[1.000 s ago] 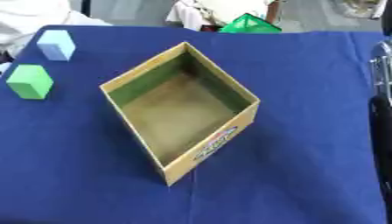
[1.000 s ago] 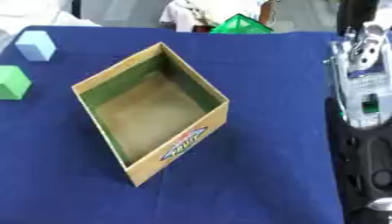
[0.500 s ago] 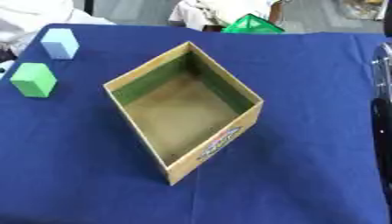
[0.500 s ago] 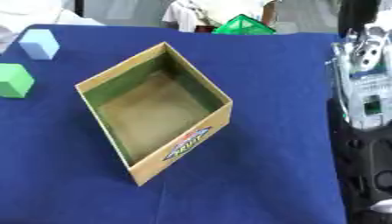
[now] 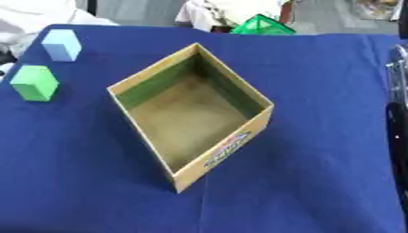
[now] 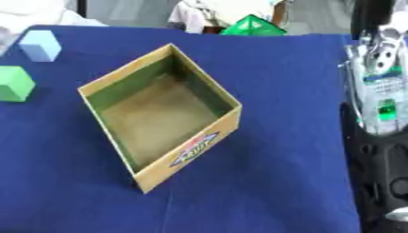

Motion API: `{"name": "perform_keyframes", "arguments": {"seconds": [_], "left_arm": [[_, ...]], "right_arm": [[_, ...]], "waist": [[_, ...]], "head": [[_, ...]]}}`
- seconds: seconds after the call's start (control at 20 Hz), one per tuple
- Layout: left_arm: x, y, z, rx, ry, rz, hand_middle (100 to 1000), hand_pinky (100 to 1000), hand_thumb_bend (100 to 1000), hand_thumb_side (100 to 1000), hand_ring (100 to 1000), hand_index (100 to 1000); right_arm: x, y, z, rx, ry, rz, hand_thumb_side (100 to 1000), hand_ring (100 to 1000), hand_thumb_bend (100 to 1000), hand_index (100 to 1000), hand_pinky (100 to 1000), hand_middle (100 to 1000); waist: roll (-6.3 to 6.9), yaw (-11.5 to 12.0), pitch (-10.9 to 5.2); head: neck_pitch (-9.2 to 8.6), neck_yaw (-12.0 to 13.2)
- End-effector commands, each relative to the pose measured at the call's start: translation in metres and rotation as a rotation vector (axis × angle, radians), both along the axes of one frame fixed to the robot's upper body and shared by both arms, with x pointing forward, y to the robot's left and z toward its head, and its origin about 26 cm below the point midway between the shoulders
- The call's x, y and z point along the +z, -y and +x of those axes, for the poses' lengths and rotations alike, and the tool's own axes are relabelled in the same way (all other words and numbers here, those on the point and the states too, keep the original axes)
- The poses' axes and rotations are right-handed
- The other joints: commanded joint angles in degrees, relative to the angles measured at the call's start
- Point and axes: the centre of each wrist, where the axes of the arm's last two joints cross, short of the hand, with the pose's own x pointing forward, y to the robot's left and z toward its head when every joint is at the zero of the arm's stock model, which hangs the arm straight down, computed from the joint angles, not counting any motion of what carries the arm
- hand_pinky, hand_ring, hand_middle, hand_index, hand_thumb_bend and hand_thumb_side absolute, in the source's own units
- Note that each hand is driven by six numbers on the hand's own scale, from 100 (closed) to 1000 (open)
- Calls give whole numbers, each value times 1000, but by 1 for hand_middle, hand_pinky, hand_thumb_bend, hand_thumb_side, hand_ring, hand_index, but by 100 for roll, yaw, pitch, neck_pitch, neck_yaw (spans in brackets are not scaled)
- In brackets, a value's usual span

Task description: Pick up objects on the table and place them in the box.

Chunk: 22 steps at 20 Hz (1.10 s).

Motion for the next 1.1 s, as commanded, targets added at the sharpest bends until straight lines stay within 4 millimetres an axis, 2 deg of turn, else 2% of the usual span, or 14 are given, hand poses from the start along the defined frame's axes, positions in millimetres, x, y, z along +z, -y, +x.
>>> {"name": "perform_keyframes", "arguments": {"seconds": [0.05, 0.1, 0.15, 0.25, 0.6, 1.1], "left_arm": [[16, -5, -3, 15, -11, 37, 879, 857, 605, 100, 890, 960], [16, -5, -2, 15, -15, 39, 879, 857, 605, 100, 890, 960], [13, -6, -2, 17, -29, 45, 901, 875, 754, 207, 906, 971], [5, -7, 0, 25, -92, 93, 904, 878, 765, 205, 910, 971], [4, 2, 7, 12, -106, 142, 905, 875, 759, 209, 910, 973], [20, 14, 9, -44, 11, 85, 895, 868, 718, 228, 901, 973]], "right_arm": [[10, 2, -2, 2, 30, -17, 1000, 838, 206, 855, 816, 642], [10, 2, -2, 2, 30, -17, 1000, 838, 206, 855, 816, 642], [11, 2, -2, 3, 31, -18, 1000, 838, 204, 855, 816, 640], [11, 2, -2, 6, 32, -21, 1000, 838, 203, 855, 817, 640], [14, 2, -1, 8, 37, -25, 1000, 839, 199, 855, 817, 635], [18, 2, 0, 13, 42, -31, 1000, 840, 195, 855, 819, 633]], "waist": [[22, -1, -86], [23, -1, -86], [28, -13, -68], [33, -43, -34], [14, -61, 66], [-13, -60, 183]], "head": [[-17, 26], [-17, 26], [-27, 42], [-39, 102], [-94, 394], [-362, 816]]}}
